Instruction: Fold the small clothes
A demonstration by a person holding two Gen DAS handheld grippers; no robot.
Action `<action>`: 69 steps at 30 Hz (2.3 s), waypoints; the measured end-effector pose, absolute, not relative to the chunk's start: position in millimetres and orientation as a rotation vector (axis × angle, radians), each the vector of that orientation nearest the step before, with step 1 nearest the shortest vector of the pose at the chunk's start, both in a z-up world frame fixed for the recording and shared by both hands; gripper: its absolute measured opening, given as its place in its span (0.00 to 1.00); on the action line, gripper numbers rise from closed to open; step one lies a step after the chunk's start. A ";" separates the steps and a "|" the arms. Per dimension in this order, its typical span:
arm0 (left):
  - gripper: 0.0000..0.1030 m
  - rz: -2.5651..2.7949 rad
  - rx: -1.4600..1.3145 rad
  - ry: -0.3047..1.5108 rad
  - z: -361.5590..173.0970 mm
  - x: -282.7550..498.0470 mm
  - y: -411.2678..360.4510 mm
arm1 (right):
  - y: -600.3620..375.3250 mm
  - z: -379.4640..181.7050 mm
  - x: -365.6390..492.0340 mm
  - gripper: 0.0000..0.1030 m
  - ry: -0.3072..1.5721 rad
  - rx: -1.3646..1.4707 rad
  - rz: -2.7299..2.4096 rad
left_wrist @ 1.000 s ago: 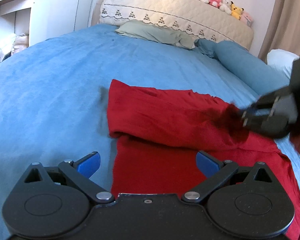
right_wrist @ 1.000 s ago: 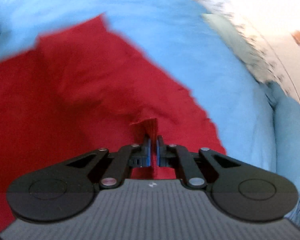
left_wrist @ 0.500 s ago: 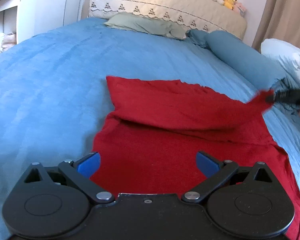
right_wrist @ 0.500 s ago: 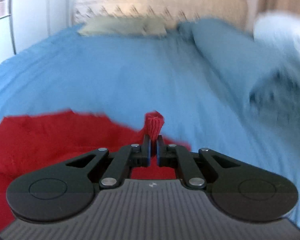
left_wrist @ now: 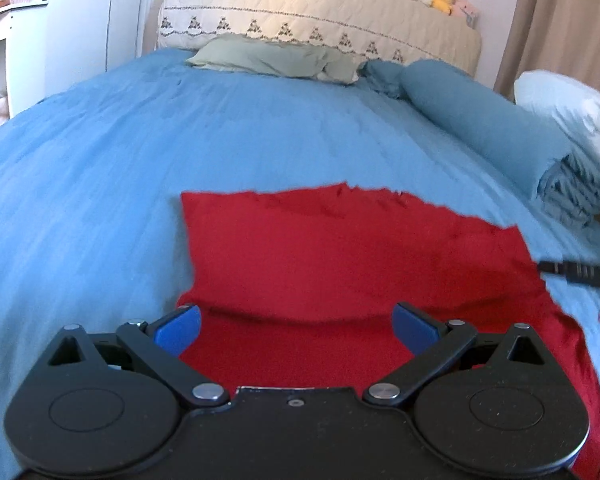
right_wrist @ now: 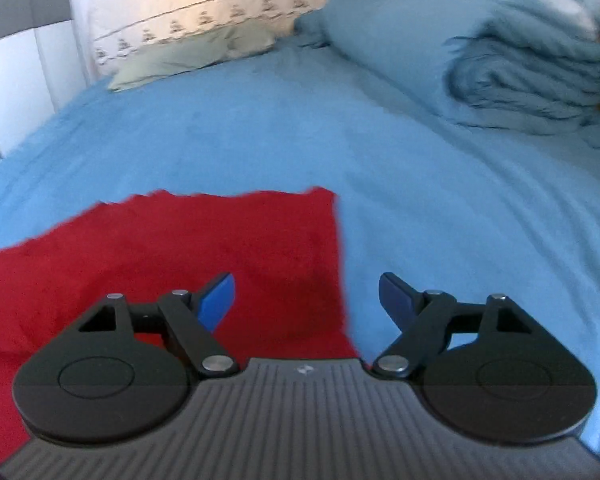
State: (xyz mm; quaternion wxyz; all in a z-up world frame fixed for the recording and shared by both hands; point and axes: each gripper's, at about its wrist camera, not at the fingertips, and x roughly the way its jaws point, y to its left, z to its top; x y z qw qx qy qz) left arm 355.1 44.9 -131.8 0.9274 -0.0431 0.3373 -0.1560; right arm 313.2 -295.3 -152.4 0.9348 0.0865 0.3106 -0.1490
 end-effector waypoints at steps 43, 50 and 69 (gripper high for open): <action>1.00 -0.160 -0.069 0.686 -42.7 130.1 97.8 | -236.9 -16.4 40.3 1.00 0.416 -0.017 -0.169; 1.00 -0.209 -0.163 0.792 -94.6 93.1 107.9 | -238.8 -72.6 -27.5 1.00 0.546 0.121 -0.192; 0.75 -0.184 -0.257 0.873 -161.9 83.9 119.0 | -223.0 -168.8 -39.2 1.00 0.803 0.217 -0.304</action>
